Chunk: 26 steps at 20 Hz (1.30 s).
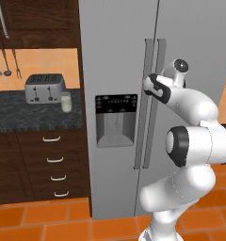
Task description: Grab a lemon wedge from the fridge and one ice cube from the ice bowl, and put them in the glass of lemonade.
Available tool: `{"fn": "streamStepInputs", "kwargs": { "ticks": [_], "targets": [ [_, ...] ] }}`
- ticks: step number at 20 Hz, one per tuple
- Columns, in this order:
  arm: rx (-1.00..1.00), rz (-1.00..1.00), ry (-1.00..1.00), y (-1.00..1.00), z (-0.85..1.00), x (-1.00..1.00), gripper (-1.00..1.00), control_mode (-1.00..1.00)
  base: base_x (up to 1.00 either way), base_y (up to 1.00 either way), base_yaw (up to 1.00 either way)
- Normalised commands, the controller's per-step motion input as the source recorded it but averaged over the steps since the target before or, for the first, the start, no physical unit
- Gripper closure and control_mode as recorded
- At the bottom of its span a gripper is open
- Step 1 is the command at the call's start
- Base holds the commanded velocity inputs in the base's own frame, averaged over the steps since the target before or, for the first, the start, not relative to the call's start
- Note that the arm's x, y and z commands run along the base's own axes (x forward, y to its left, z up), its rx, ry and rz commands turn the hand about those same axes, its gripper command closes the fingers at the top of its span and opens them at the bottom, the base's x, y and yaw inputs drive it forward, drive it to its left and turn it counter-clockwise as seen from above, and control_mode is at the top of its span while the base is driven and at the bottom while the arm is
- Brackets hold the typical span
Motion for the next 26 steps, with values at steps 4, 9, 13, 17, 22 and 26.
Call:
{"fn": "streamStepInputs", "kwargs": {
  "ticks": [4, 9, 13, 17, 22, 26],
  "targets": [
    [0.0, 0.0, 0.0, 0.0, -0.16, 0.46, -1.0, -1.0, 0.0, 0.0, 0.0],
    [0.0, 0.0, 0.0, 0.01, -0.22, 0.42, -1.0, -1.0, 0.0, 0.0, 0.0],
    [0.0, 0.0, 0.0, 0.06, -0.01, 0.09, -1.0, -1.0, 0.0, 0.0, 0.0],
    [0.0, 0.0, 0.0, 0.04, 0.0, 0.13, 1.0, -1.0, 0.0, 0.0, 0.0],
    [0.0, 0.0, 0.01, 0.01, 0.0, 0.02, 1.0, -1.0, 0.0, 0.0, 0.0],
    [0.0, -0.01, 0.0, -0.08, 0.05, -0.11, 1.0, -1.0, 0.0, 0.0, 0.0]
  ]
}}
